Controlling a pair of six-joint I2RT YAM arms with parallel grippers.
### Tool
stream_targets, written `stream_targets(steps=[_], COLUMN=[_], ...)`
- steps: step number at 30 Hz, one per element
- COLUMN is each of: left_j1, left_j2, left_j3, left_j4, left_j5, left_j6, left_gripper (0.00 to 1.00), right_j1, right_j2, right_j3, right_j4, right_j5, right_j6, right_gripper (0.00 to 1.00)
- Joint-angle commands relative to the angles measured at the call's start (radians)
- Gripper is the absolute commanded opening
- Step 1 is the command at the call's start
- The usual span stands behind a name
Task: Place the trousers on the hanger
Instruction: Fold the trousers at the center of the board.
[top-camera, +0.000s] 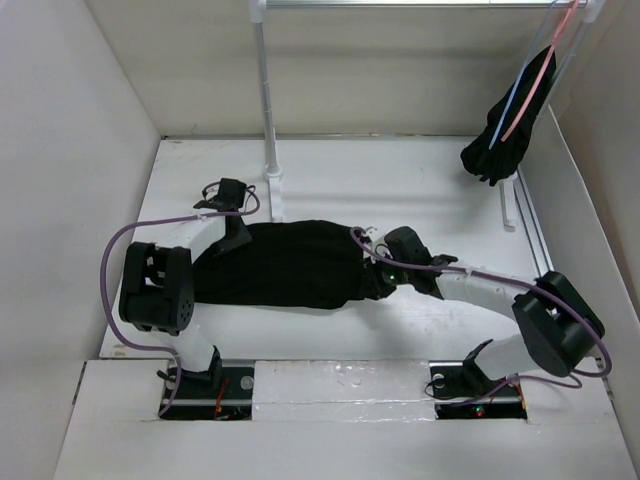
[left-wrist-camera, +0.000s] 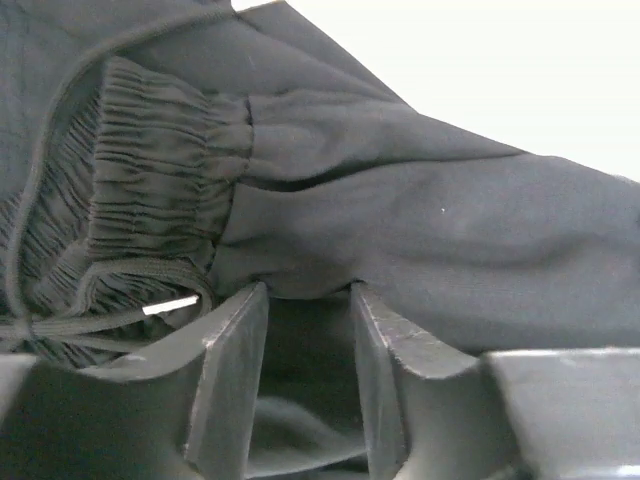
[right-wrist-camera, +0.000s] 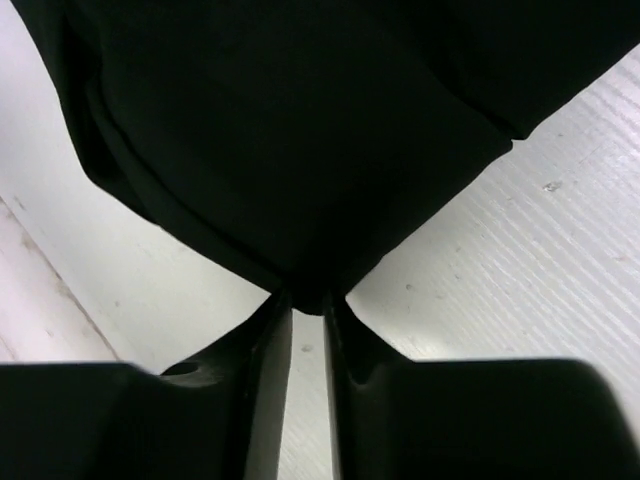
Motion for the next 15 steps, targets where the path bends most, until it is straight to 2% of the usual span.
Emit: stream_targets(steps=[1, 3, 4, 7, 15], left_j1=[0.005, 0.005, 0.005, 0.005, 0.028], left_j2=[0.004, 0.022, 0.042, 0.050, 0.114], left_j3=[0.007, 0.024, 0.040, 0.051, 0.119], left_j4=[0.026, 0.016, 0.008, 0.005, -0.037], left_j5=[-0.053, -0.062, -0.086, -0.116, -0.209], left_j6=[-0.026, -0.028, -0.037, -0.040, -0.062], left_gripper=[0.33, 0.19, 0.00, 0.00, 0.00], right_j1=[-0.012, -0.022, -0.022, -0.022, -0.013], right_j2=[0.002, 0.018, 0.034, 0.042, 0.005], right_j3=[-0.027, -0.040, -0.056, -0.071, -0.140], right_j4=[0.142, 0.157, 0.163, 0.166, 0.132], right_j5=[-0.029, -0.031, -0.028, -0.020, 0.013], right_j6=[0.004, 0.003, -0.005, -0.005, 0.001], right_gripper=[0.22, 0.13, 0.04, 0.00, 0.00])
